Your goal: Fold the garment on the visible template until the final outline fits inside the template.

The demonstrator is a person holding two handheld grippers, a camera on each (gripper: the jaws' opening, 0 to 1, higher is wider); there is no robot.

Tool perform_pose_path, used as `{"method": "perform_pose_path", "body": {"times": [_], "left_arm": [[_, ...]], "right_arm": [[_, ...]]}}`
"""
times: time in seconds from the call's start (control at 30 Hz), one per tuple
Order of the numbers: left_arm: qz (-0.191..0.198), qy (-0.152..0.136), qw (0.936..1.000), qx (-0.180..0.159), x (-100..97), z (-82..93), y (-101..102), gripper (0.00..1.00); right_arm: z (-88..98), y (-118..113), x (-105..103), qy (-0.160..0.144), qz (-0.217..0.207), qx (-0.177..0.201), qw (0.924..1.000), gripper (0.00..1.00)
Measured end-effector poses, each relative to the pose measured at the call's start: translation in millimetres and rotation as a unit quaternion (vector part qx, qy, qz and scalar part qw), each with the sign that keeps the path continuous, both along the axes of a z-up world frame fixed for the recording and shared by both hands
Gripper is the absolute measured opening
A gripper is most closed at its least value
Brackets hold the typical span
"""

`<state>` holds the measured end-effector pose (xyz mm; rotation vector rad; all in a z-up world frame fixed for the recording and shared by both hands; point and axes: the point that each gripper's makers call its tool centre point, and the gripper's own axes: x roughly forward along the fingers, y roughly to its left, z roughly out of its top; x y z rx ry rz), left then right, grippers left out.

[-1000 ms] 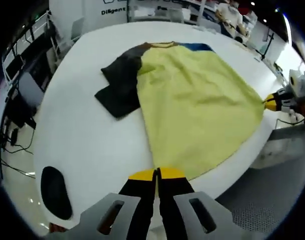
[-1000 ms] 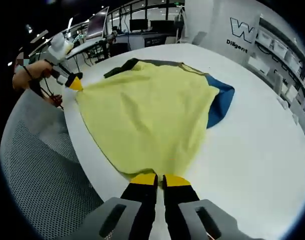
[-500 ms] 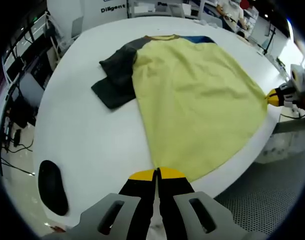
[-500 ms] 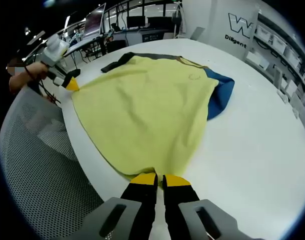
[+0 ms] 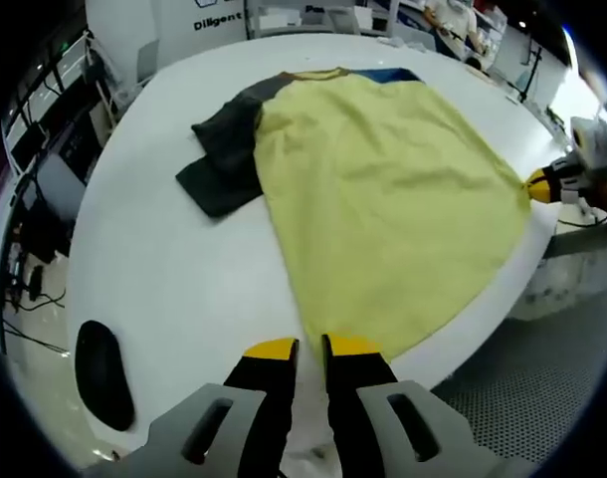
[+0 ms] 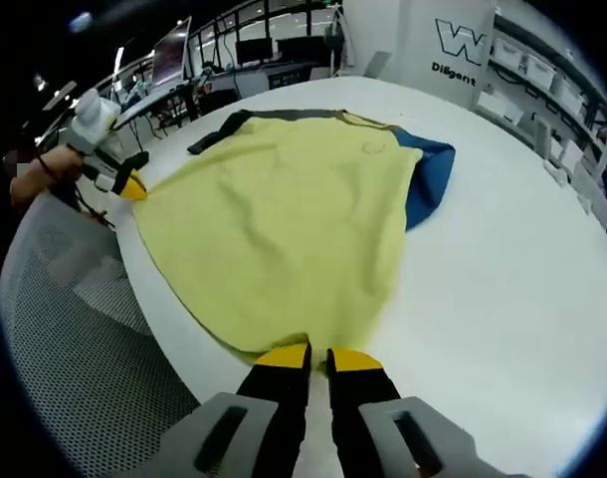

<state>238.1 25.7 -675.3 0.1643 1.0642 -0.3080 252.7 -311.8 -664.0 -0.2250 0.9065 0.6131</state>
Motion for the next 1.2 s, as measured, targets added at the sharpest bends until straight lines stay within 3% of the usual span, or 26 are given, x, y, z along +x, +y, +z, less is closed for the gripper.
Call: {"method": "perform_pose_path", "body": {"times": [0.13, 0.27, 0.3, 0.4, 0.5, 0.6, 0.9, 1.07, 1.2], "left_arm": [[0.013, -0.011, 0.9997, -0.016, 0.3, 11.2, -0.3, 0.30], [0.025, -0.039, 0.9987, -0.022, 10.8, 27.1, 3.6, 0.42], [0.029, -0.046, 0.9982, -0.026, 14.3, 30.7, 4.2, 0.44], [0.036, -0.095, 0.9943, -0.034, 34.3, 47.7, 7.1, 0.55], [0.037, -0.105, 0.9930, -0.040, 44.2, 53.9, 10.4, 0.60], [0.044, -0.103, 0.9926, -0.047, 53.9, 55.3, 13.8, 0.63], [0.064, -0.134, 0.9881, -0.039, 91.4, 61.4, 31.8, 0.61], [0.084, -0.141, 0.9860, -0.029, 113.4, 57.5, 47.5, 0.56], [0.096, -0.146, 0.9843, -0.030, 125.3, 52.1, 51.1, 0.51]], "right_arm": [[19.6, 10.1, 6.9, -0.001, -0.038, 0.083, 0.9958, 0.21], [45.1, 13.5, 22.3, -0.027, -0.066, 0.136, 0.9881, 0.48], [48.4, 13.1, 23.6, -0.029, -0.066, 0.136, 0.9881, 0.56], [64.5, 17.5, 33.7, -0.048, -0.069, 0.150, 0.9851, 0.69], [76.7, 22.6, 44.3, -0.065, -0.070, 0.166, 0.9815, 0.76], [82.5, 24.7, 53.8, -0.071, -0.071, 0.173, 0.9798, 0.78], [101.2, 25.1, 97.9, -0.080, -0.095, 0.202, 0.9715, 0.76], [100.4, 18.4, 122.7, -0.081, -0.103, 0.204, 0.9701, 0.74], [94.3, 14.9, 136.1, -0.086, -0.104, 0.185, 0.9735, 0.73]]}}
